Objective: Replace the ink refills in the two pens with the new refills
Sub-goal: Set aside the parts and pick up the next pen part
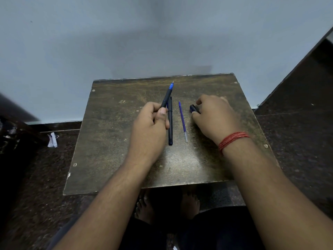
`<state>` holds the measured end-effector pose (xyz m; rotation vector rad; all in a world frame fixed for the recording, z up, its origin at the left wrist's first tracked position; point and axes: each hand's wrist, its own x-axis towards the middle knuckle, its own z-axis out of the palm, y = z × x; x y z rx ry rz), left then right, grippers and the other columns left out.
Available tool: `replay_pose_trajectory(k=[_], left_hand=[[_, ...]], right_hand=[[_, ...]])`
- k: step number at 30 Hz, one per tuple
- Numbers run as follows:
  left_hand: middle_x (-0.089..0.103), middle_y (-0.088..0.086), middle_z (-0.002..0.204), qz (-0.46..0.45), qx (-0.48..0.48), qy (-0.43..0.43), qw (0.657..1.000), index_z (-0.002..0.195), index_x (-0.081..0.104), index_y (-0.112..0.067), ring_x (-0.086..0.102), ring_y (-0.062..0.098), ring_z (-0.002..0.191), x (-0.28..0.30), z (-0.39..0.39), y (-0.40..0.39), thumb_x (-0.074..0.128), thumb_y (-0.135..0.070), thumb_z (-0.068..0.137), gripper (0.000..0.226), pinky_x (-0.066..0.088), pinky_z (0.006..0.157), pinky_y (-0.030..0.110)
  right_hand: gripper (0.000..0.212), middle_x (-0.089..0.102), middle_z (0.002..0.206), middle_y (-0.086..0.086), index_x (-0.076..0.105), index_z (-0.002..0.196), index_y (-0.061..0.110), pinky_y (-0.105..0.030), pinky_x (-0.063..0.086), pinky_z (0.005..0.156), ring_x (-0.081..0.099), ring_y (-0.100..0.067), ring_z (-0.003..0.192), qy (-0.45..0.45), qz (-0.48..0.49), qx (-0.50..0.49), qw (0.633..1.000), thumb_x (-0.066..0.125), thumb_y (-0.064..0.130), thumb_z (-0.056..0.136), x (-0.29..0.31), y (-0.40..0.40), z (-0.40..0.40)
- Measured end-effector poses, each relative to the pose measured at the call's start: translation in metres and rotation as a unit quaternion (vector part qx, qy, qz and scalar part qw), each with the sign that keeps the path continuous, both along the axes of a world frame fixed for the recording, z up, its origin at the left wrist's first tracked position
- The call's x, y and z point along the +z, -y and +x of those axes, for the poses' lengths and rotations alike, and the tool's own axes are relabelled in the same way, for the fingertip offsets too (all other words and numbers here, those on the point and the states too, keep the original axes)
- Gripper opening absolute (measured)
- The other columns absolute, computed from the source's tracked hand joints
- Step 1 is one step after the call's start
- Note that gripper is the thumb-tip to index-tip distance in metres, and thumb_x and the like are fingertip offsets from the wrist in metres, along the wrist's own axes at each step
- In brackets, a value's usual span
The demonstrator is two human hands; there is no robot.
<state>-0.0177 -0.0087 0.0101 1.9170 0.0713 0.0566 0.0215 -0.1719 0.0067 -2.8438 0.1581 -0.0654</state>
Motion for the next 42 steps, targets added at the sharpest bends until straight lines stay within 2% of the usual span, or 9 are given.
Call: replay_pose_trajectory(k=[4, 8, 11, 14, 18, 23, 28, 34, 42], left_hand=[[0.059, -0.009, 0.069, -0.010, -0.011, -0.006, 1.000, 0.096, 0.060, -0.020, 0.041, -0.004, 0.042, -0.001, 0.000, 0.002, 0.045, -0.025, 0.106, 0.019, 0.032, 0.043, 0.009], [0.058, -0.009, 0.067, -0.012, -0.031, -0.015, 0.999, 0.096, 0.061, -0.018, 0.045, -0.003, 0.048, 0.000, -0.002, 0.004, 0.045, -0.022, 0.106, 0.019, 0.035, 0.043, 0.008], [0.058, -0.008, 0.067, -0.013, -0.046, -0.017, 0.999, 0.094, 0.060, -0.018, 0.046, -0.003, 0.049, -0.001, -0.002, 0.006, 0.046, -0.021, 0.105, 0.018, 0.036, 0.044, 0.009], [0.058, -0.007, 0.065, -0.009, -0.062, -0.016, 0.998, 0.095, 0.060, -0.017, 0.046, -0.002, 0.047, -0.003, -0.003, 0.007, 0.047, -0.019, 0.105, 0.016, 0.036, 0.043, 0.010], [0.059, -0.008, 0.064, 0.005, -0.076, -0.009, 0.997, 0.092, 0.060, -0.023, 0.046, 0.000, 0.050, -0.006, -0.003, 0.008, 0.049, -0.020, 0.104, 0.017, 0.037, 0.046, 0.014], [0.059, -0.008, 0.064, 0.003, -0.084, -0.007, 0.996, 0.093, 0.061, -0.022, 0.045, 0.001, 0.050, -0.007, -0.003, 0.008, 0.049, -0.020, 0.104, 0.016, 0.037, 0.046, 0.016], [0.058, -0.008, 0.064, -0.008, -0.077, -0.002, 0.997, 0.090, 0.060, -0.022, 0.046, 0.003, 0.052, -0.006, -0.003, 0.008, 0.049, -0.018, 0.104, 0.018, 0.037, 0.047, 0.017], [0.057, -0.006, 0.065, -0.016, -0.048, 0.010, 0.999, 0.089, 0.059, -0.021, 0.047, -0.001, 0.049, -0.003, -0.004, 0.006, 0.049, -0.016, 0.103, 0.018, 0.037, 0.044, 0.011], [0.056, -0.008, 0.061, 0.015, -0.013, 0.044, 0.999, 0.083, 0.056, -0.023, 0.050, -0.001, 0.050, -0.006, -0.006, 0.003, 0.051, -0.011, 0.101, 0.023, 0.038, 0.048, 0.011]], right_hand=[[0.011, 0.062, 0.099, -0.002, 0.066, 0.098, 0.020, -0.030, 0.044, 0.077, 0.058, -0.022, 0.096, 0.061, 0.140, 0.008, 0.988, 0.062, 0.026, 0.090, 0.000, 0.003, 0.004], [0.003, 0.072, 0.089, 0.004, 0.066, 0.092, 0.021, -0.024, 0.046, 0.069, 0.061, -0.006, 0.075, 0.130, 0.500, -0.034, 0.856, 0.067, 0.019, 0.090, 0.005, -0.001, 0.001], [0.007, 0.069, 0.088, 0.005, 0.068, 0.096, 0.020, -0.024, 0.044, 0.065, 0.060, -0.006, 0.078, 0.151, 0.598, -0.043, 0.786, 0.064, 0.015, 0.092, 0.007, -0.006, 0.000], [0.010, 0.069, 0.084, 0.010, 0.068, 0.099, 0.019, -0.024, 0.044, 0.059, 0.058, -0.005, 0.076, 0.158, 0.622, -0.063, 0.764, 0.061, 0.014, 0.095, 0.009, -0.009, 0.000], [0.012, 0.070, 0.084, 0.009, 0.069, 0.100, 0.018, -0.022, 0.044, 0.059, 0.059, -0.005, 0.076, 0.163, 0.620, -0.056, 0.765, 0.060, 0.012, 0.095, 0.010, -0.007, 0.001], [0.016, 0.068, 0.087, 0.004, 0.071, 0.103, 0.019, -0.017, 0.045, 0.066, 0.059, -0.003, 0.077, 0.140, 0.578, -0.006, 0.804, 0.062, 0.010, 0.092, 0.008, -0.009, 0.000], [0.021, 0.051, 0.078, -0.009, 0.064, 0.110, 0.013, -0.026, 0.045, 0.065, 0.052, -0.017, 0.075, 0.125, 0.547, 0.045, 0.827, 0.064, 0.009, 0.089, 0.006, -0.012, -0.002], [0.016, 0.062, 0.077, 0.002, 0.059, 0.107, 0.015, -0.025, 0.045, 0.065, 0.057, -0.004, 0.068, 0.115, 0.530, 0.074, 0.837, 0.064, 0.010, 0.092, 0.005, -0.020, -0.005], [0.015, 0.068, 0.083, -0.010, 0.051, 0.107, 0.020, -0.029, 0.045, 0.065, 0.063, -0.015, 0.073, 0.127, 0.534, 0.073, 0.833, 0.057, 0.015, 0.094, 0.002, -0.040, -0.009]])
